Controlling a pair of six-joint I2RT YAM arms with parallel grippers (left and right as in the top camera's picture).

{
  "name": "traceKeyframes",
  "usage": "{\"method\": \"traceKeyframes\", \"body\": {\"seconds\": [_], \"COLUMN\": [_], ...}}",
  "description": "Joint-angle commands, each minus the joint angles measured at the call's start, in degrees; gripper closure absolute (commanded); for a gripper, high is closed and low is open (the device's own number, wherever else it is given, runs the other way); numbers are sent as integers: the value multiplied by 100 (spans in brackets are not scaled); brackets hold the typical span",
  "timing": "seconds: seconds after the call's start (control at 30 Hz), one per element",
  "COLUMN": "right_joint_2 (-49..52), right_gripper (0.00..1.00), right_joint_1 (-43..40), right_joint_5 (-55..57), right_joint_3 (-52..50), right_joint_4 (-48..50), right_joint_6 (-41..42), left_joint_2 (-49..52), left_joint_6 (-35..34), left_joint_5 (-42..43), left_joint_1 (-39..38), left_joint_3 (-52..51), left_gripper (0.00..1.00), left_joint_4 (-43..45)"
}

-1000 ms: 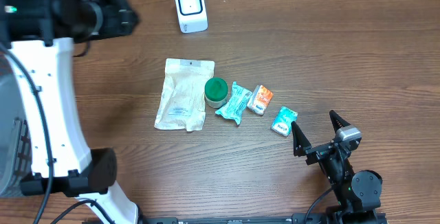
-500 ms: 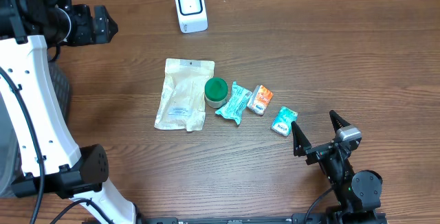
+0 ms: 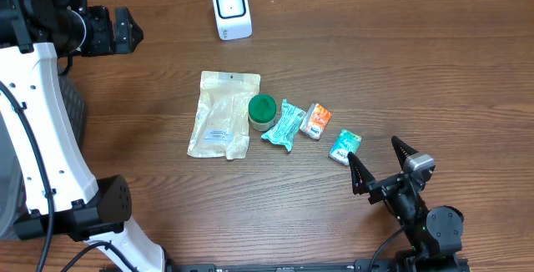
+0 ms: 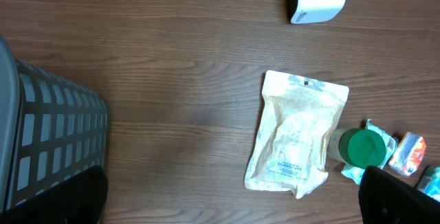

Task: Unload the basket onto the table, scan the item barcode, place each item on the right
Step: 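Withdraw the left gripper and move the right gripper toward the teal box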

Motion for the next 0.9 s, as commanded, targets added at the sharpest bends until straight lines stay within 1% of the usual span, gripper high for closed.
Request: {"method": "traceKeyframes", "body": {"seconds": [0.0,0.23,0.4,0.47,0.5,0.6,0.77,0.87], "right_joint_2": [120,577,1351,1777,2234,3067,4612,5407], "right_gripper": [0,0,0,0,0,0,0,0], "right_joint_1": [-28,-28,-28,-28,-28,-28,-28,-28], "right_joint_5": [-199,-407,-407,-404,-391,-387,-391,-407], "right_joint_3": [614,1554,2492,2922,3329,4017,5337,5877], "right_joint_4": [-107,-1080,-1773,-2096,-2374,-2861,-4194,-4791], "right_joint_6": [476,562,560,555,553,555,557,555], "left_joint_2": [13,13,13,13,13,13,13,13], "left_joint_6": [109,109,109,109,107,109,109,109], "left_joint_5": [-20,-17,-17,-20,-17,-20,-17,-17], "left_joint_1": [22,22,22,22,22,22,22,22], "left_joint_3": [-24,-24,-24,-24,-24,-24,-24,-24], "left_gripper": [1,0,0,0,1,0,1,0], "left_joint_4": [-13,-13,-13,-13,-13,-13,-13,-13]}}
